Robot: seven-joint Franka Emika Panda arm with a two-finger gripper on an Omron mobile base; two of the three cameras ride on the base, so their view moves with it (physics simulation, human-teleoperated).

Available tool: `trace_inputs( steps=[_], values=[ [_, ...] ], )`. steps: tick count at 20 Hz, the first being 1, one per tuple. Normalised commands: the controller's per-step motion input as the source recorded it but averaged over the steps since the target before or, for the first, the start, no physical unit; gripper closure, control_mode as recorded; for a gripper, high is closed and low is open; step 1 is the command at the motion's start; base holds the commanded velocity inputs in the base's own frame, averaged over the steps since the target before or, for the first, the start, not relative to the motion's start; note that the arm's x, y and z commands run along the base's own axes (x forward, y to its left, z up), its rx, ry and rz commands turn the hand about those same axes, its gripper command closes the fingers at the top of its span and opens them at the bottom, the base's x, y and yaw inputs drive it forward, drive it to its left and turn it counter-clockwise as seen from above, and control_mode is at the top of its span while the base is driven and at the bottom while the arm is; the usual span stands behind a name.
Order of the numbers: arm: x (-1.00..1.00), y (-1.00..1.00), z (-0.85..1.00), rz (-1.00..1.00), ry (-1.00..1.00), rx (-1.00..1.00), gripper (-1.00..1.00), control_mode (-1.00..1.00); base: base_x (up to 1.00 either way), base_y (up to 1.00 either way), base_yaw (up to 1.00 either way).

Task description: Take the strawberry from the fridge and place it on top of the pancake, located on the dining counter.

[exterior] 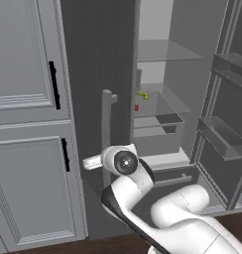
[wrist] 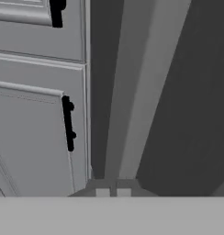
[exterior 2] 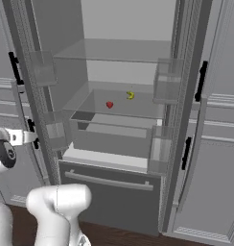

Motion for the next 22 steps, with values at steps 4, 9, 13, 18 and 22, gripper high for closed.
trace_inputs(
  steps=[4, 9, 13, 18, 22],
  values=[
    [-0.75, 1.00, 0.05, 0.03, 0.00, 0.01, 1.00, -1.00, 0.00, 0.00, 0.00],
    [-0.81, 0.36, 0.73, 0.04, -0.15, 0.06, 1.00, -1.00, 0.00, 0.00, 0.00],
    [-0.44, -0.94, 1.00, 0.01, -0.16, 0.18, 1.00, -1.00, 0.00, 0.00, 0.00],
    [-0.13, -1.00, 0.87, 0.07, -0.01, 0.43, 1.00, -1.00, 0.00, 0.00, 0.00],
    [0.00, -1.00, 0.64, 0.17, 0.00, 0.48, 1.00, -1.00, 0.00, 0.00, 0.00]
  ],
)
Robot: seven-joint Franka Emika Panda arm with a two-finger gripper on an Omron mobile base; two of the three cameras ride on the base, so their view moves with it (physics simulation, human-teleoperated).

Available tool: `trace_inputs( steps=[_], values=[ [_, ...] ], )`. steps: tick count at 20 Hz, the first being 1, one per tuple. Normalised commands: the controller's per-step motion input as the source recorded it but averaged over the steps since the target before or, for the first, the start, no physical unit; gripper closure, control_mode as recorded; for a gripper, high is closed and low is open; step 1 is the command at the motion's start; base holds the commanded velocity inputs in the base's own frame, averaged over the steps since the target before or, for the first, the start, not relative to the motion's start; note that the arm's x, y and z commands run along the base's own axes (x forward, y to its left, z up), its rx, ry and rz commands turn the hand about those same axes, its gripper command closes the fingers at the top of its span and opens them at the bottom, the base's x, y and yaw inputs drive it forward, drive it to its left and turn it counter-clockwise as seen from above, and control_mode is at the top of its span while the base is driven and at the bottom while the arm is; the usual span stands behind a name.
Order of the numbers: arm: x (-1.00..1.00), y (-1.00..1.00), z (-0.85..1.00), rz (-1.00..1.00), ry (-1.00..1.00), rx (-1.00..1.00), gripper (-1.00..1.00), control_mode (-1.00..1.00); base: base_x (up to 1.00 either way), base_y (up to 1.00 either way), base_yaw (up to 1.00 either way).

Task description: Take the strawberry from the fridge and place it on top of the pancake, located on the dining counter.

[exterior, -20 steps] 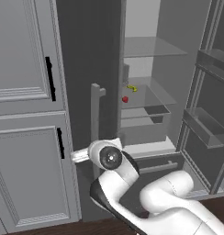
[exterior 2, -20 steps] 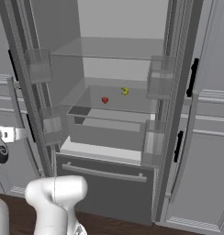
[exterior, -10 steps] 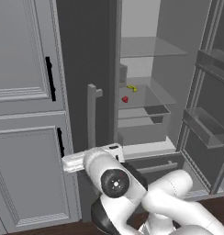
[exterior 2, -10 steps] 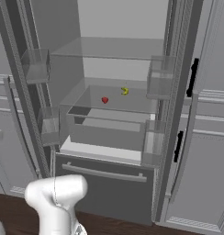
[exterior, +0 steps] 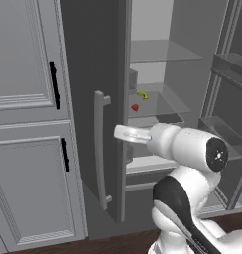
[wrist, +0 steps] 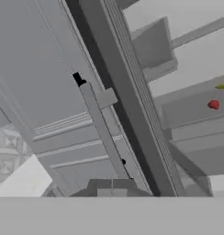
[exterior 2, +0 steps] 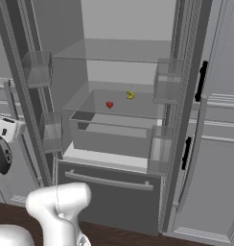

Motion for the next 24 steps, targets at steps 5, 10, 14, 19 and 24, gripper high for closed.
trace_inputs(
  steps=[5, 10, 14, 19, 24],
  values=[
    [0.04, -0.97, 0.11, 0.09, 0.01, 0.50, 1.00, -1.00, 0.00, 0.00, 0.00],
    [0.22, -0.89, 0.00, 0.14, 0.06, 0.55, 1.00, -1.00, 0.00, 0.00, 0.00],
    [0.37, -0.55, -0.28, 0.25, 0.01, 0.52, 1.00, -1.00, 0.00, 0.00, 0.00],
    [0.21, 0.19, -0.59, 0.18, -0.03, 0.15, 1.00, -1.00, 0.00, 0.00, 0.00],
    [0.50, 0.20, -0.23, 0.09, 0.13, 0.02, 1.00, -1.00, 0.00, 0.00, 0.00]
  ],
)
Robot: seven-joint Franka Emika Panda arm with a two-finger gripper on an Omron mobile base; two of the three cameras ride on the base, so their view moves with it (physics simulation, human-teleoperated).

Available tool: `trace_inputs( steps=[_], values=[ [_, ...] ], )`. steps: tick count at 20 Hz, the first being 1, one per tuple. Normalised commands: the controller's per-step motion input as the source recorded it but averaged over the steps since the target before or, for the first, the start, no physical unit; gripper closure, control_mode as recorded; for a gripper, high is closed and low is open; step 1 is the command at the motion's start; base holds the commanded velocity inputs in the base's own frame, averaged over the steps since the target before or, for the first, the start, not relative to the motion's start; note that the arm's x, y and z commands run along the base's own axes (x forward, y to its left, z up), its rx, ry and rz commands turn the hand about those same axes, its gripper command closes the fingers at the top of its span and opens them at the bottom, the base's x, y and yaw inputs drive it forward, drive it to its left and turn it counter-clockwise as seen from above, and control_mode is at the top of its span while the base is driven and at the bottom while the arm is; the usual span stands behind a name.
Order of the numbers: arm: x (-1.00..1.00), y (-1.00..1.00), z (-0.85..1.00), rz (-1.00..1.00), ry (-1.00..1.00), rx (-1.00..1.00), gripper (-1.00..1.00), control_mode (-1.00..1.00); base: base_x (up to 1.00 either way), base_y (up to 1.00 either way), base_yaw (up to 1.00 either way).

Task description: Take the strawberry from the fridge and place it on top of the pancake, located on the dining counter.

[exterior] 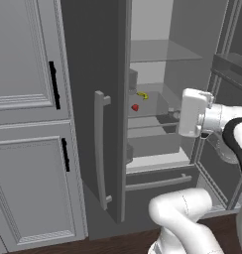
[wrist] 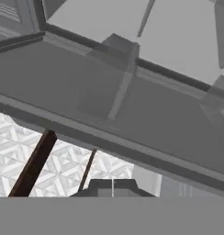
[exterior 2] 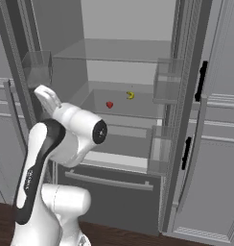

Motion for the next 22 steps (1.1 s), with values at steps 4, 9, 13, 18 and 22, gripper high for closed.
trace_inputs(
  steps=[4, 9, 13, 18, 22],
  values=[
    [0.36, 0.60, -0.48, 0.27, 0.13, 0.13, 1.00, -1.00, 0.00, 0.00, 0.00],
    [0.63, 0.01, -0.27, 0.26, 0.06, 0.28, 1.00, -1.00, 0.00, 0.00, 0.00],
    [0.50, 0.12, -0.08, 0.14, 0.03, 0.18, 1.00, -1.00, 0.00, 0.00, 0.00],
    [0.35, 0.25, -0.02, 0.01, 0.07, 0.00, 1.00, -1.00, 0.00, 0.00, 0.00],
    [0.14, 0.31, -0.09, -0.04, -0.02, -0.01, 1.00, -1.00, 0.00, 0.00, 0.00]
  ],
)
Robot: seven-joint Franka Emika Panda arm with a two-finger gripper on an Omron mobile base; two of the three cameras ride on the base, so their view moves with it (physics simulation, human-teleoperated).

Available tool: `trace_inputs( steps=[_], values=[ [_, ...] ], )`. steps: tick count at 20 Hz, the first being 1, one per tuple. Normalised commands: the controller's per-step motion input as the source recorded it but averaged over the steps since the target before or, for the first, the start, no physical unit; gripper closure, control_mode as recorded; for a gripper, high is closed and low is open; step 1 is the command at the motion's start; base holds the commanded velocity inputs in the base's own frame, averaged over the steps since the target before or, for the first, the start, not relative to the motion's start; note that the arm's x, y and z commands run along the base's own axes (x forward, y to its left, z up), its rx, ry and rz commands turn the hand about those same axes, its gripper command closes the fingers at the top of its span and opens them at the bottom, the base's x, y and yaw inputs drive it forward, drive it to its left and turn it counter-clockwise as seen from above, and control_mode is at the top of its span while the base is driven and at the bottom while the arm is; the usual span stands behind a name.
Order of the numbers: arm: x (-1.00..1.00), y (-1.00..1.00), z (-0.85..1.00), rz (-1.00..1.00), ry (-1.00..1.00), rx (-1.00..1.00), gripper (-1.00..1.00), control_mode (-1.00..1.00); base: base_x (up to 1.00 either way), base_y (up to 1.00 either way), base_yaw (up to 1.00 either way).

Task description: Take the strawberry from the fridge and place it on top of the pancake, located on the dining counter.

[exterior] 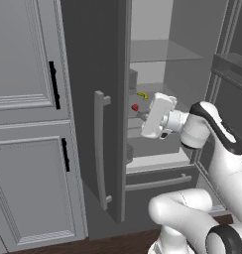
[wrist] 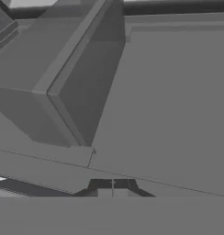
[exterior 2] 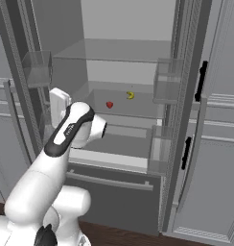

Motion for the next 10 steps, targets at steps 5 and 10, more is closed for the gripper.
trace_inputs(
  steps=[5, 10],
  values=[
    [0.06, 0.29, -0.11, 0.00, -0.14, 0.00, 1.00, -1.00, 0.00, 0.00, 0.00],
    [0.07, 0.51, -0.26, 0.00, -0.13, 0.00, 1.00, -1.00, 0.00, 0.00, 0.00]
  ],
)
